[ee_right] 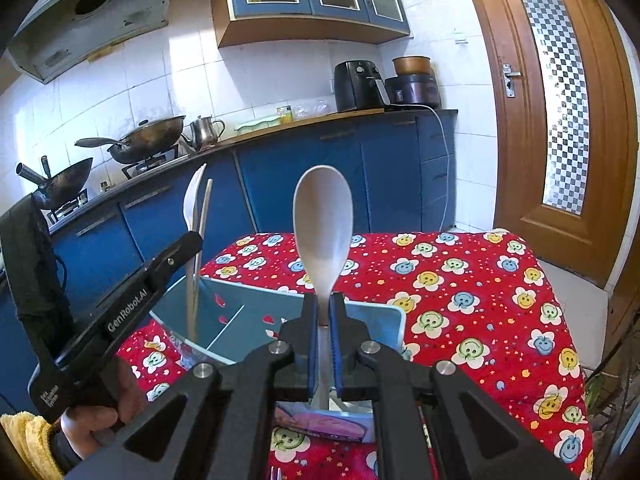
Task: Organize utensils
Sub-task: 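Lift the fork and spoon into the blue caddy and open both tools, then withdraw both tools from the caddy back over the remaining utensils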
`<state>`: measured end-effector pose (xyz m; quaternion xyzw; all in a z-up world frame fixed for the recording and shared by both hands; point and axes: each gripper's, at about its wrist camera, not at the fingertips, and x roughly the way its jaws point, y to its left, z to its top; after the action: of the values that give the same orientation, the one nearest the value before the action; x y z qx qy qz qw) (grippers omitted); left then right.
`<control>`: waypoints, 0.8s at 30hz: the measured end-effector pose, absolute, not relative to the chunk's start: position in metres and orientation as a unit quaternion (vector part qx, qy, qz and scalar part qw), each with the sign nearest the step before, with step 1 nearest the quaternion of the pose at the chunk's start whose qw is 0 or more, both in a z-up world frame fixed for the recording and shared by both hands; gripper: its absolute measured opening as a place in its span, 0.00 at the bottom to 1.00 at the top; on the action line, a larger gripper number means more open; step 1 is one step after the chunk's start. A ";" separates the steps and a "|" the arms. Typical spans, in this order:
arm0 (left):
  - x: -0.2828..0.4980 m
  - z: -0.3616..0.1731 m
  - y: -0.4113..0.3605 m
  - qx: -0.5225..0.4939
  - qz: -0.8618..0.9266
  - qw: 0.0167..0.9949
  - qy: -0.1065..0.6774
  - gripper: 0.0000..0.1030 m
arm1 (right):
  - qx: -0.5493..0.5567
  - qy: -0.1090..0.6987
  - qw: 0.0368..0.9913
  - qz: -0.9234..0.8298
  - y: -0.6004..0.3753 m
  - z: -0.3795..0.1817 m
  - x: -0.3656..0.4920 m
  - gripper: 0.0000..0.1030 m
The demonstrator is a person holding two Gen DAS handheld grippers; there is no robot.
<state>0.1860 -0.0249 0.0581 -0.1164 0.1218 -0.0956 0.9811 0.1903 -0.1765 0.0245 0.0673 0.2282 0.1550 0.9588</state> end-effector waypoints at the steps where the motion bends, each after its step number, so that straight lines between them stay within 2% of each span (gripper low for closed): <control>1: 0.184 0.057 -0.025 -0.114 -0.095 0.981 0.122 0.05 | 0.066 0.230 0.958 0.156 -0.176 0.025 0.189 0.08; 8: 0.175 0.056 -0.024 -0.104 -0.102 0.980 0.137 0.05 | 0.057 0.247 0.954 0.162 -0.172 0.022 0.186 0.09; 10: 0.173 0.055 -0.024 -0.101 -0.105 0.979 0.146 0.05 | 0.058 0.247 0.953 0.164 -0.172 0.023 0.184 0.21; 13: 0.170 0.054 -0.024 -0.100 -0.110 0.975 0.164 0.06 | 0.061 0.239 0.955 0.167 -0.171 0.026 0.178 0.25; 16: 0.169 0.055 -0.022 -0.105 -0.116 0.971 0.180 0.12 | 0.064 0.233 0.956 0.165 -0.172 0.031 0.171 0.26; 18: 0.167 0.055 -0.020 -0.113 -0.123 0.967 0.193 0.22 | 0.069 0.227 0.957 0.164 -0.173 0.034 0.167 0.26; 20: 0.165 0.056 -0.016 -0.123 -0.129 0.963 0.204 0.28 | 0.072 0.221 0.959 0.164 -0.174 0.038 0.160 0.26; 24: 0.157 0.060 -0.012 -0.118 -0.135 0.960 0.217 0.31 | 0.071 0.213 0.961 0.161 -0.175 0.045 0.147 0.27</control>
<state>0.1566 -0.0123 0.0602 -0.1184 0.2169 -0.1345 0.9596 0.1473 -0.1751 0.0446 0.0711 0.2131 0.1607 0.9611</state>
